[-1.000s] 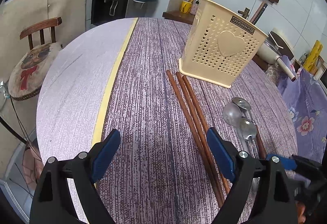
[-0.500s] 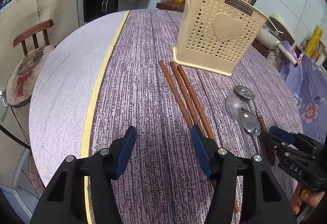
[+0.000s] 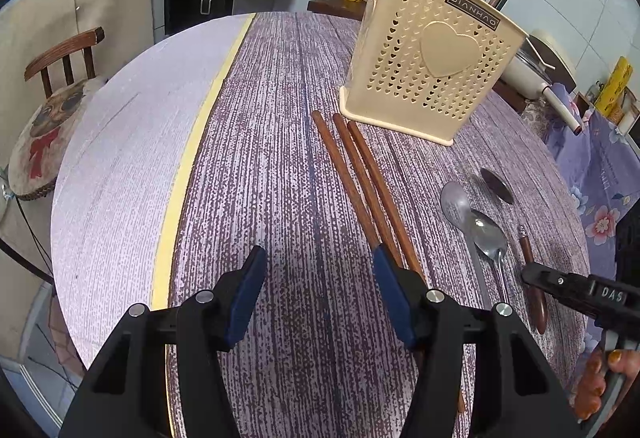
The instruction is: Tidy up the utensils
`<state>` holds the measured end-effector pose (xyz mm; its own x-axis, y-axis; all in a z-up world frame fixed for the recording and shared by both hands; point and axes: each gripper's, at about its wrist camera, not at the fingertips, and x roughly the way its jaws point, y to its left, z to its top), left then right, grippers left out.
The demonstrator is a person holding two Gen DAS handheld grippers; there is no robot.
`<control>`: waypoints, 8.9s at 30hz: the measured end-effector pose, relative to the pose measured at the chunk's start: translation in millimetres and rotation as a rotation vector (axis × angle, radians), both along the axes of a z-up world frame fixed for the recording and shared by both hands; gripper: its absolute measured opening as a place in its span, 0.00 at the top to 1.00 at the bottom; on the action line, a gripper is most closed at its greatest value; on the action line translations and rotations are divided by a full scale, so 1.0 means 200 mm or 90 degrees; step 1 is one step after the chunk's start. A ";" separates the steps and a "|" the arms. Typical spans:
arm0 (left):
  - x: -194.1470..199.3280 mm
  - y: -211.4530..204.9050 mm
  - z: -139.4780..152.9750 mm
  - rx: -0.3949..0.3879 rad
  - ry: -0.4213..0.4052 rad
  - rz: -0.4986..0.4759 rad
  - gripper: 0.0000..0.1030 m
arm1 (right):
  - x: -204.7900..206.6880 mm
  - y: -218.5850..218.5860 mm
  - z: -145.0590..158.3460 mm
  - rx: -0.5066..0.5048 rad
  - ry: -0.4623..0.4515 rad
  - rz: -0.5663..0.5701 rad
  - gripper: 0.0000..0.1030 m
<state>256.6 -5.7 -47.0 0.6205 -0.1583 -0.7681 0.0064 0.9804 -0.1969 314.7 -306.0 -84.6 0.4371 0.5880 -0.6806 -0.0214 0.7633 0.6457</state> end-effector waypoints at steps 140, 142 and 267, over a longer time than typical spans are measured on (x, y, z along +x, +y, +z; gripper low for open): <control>0.10 0.03 0.99 -0.031 -0.211 -0.057 0.92 | 0.06 0.30 1.09 -0.278 -0.352 0.015 0.54; 0.12 0.01 1.08 -0.030 -0.233 -0.057 0.92 | 0.08 0.31 1.19 -0.268 -0.379 0.001 0.54; 0.10 -0.17 -0.03 0.112 -0.007 -0.033 0.46 | -0.08 0.31 0.10 -0.404 -0.150 -0.001 0.50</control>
<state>275.8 -40.0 -53.2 0.6237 -0.0541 -0.7798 0.0587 0.9980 -0.0223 299.2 -244.4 -64.5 0.6165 0.1049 -0.7804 -0.1049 0.9932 0.0506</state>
